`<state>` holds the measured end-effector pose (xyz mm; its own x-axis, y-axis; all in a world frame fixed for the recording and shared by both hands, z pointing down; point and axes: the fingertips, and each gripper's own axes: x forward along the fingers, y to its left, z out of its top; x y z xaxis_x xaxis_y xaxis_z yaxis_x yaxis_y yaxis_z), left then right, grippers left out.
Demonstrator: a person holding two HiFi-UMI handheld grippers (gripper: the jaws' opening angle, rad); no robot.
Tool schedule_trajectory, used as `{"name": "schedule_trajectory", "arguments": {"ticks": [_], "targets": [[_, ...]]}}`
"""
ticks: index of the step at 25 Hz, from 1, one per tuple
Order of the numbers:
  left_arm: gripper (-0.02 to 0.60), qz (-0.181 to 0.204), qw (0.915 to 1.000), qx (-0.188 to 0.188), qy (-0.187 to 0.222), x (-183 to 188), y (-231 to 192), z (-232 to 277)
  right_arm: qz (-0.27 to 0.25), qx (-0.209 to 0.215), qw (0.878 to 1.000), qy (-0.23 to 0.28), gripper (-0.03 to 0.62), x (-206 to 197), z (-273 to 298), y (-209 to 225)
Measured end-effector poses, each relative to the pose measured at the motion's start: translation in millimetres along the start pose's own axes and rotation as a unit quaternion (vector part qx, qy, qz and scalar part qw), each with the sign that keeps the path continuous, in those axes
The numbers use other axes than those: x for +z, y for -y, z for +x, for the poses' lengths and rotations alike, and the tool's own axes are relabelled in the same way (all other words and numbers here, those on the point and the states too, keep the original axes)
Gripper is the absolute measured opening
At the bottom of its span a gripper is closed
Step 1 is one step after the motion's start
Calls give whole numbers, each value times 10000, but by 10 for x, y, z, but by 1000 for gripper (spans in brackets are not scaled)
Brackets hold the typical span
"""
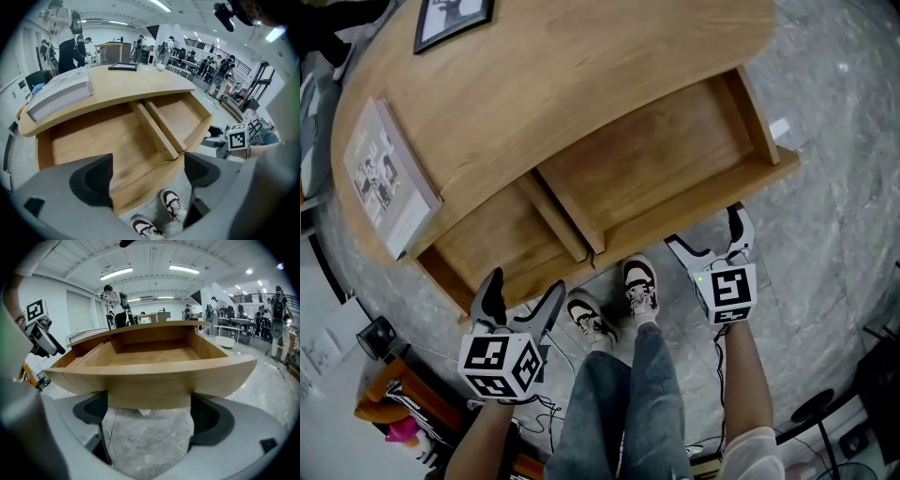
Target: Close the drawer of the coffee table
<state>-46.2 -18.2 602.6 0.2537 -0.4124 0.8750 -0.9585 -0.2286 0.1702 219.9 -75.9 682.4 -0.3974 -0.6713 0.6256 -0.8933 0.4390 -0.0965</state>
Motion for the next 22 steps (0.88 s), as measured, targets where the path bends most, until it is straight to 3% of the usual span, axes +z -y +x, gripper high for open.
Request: {"name": "schedule_trajectory", "arguments": {"ticks": [22], "targets": [[471,-62,9998,117,-145,-97,-128,-93,-24,12,9995,325,546,244,-129,13]]}}
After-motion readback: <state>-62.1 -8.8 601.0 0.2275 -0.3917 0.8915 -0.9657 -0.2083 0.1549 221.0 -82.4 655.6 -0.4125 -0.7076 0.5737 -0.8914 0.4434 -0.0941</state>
